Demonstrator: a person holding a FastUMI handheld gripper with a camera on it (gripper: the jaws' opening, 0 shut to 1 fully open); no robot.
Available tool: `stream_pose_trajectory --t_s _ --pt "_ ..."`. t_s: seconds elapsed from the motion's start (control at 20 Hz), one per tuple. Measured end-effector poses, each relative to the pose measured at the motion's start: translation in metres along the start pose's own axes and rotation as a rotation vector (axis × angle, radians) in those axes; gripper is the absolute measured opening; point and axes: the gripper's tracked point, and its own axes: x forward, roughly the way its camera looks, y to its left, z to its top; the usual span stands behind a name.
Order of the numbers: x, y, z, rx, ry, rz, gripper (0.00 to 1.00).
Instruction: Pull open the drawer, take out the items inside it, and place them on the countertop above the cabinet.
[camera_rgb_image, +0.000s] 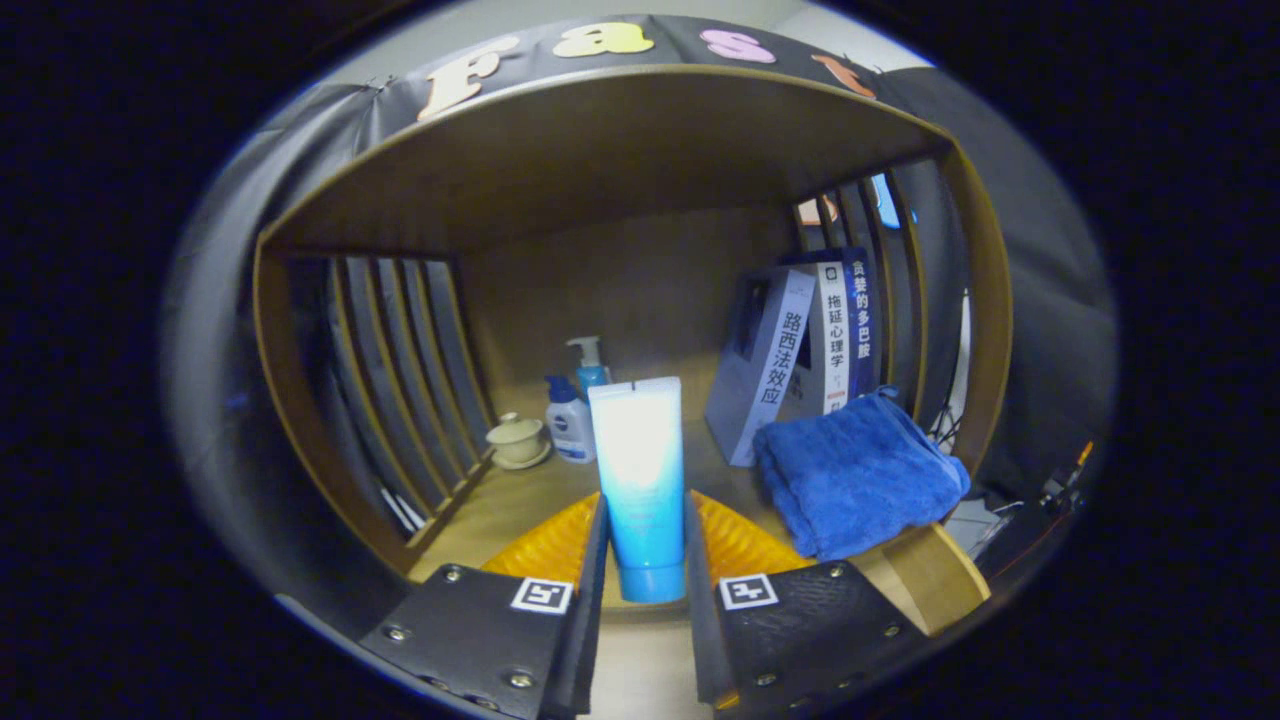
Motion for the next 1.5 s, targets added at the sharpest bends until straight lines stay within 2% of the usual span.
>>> stream_pose_trajectory --t_s 0.25,0.55,0.75,0.9,1.1,1.25,1.5 --pt "0.036 0.016 -0.046 -0.03 0.049 -0.008 0.39" --pt "0.064 0.016 -0.068 -0.038 0.084 -0.042 0.39" --pt "0.07 0.003 -0.079 -0.044 0.124 -0.1 0.41" --pt "0.062 0.0 -0.066 0.005 0.097 -0.096 0.64" --pt "0.028 -0.001 -0.049 0.051 0.104 -0.054 0.95" --pt "-0.007 -0.008 -0.036 0.029 0.102 -0.036 1.0" --pt "-0.083 -0.042 -0.023 -0.088 0.025 -0.11 1.0"
